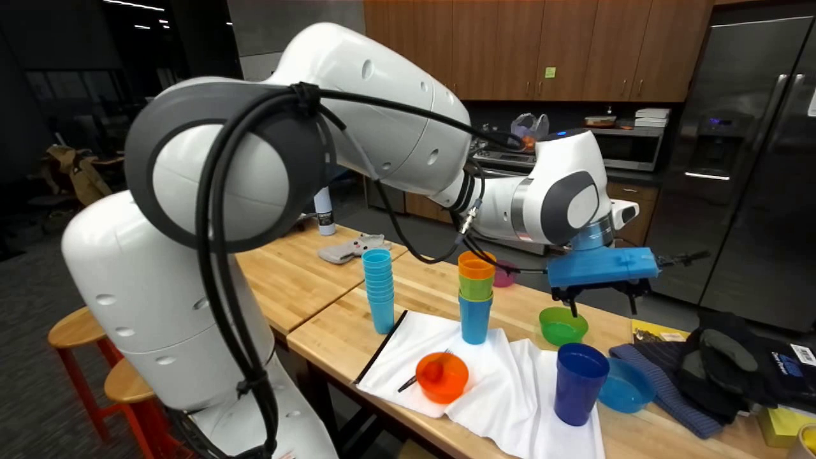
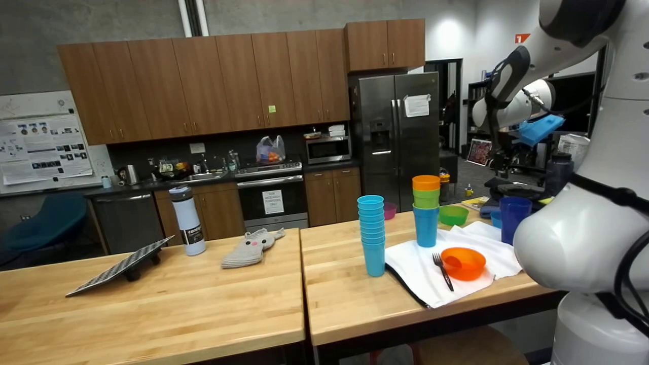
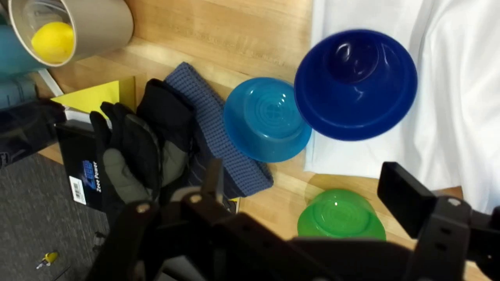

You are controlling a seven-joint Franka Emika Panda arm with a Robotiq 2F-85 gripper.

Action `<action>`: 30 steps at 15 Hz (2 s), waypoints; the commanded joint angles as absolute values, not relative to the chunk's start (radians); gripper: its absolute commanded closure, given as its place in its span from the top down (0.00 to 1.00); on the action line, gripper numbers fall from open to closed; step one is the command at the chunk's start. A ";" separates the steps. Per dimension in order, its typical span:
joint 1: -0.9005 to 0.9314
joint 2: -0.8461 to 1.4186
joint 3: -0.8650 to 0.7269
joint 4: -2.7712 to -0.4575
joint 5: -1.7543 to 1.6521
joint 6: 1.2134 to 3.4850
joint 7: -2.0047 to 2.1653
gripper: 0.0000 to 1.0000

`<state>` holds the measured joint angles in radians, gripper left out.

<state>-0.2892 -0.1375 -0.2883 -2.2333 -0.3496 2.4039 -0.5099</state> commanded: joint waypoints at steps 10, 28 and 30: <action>-0.182 -0.191 -0.241 -2.213 0.055 2.340 -0.263 1.00; -0.158 -0.157 -0.231 -2.188 0.153 2.235 -0.267 1.00; -0.171 -0.174 -0.240 -2.185 0.175 2.187 -0.247 1.00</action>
<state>-0.1591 -0.1536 -0.2267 -2.2059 0.1350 2.2608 -0.2805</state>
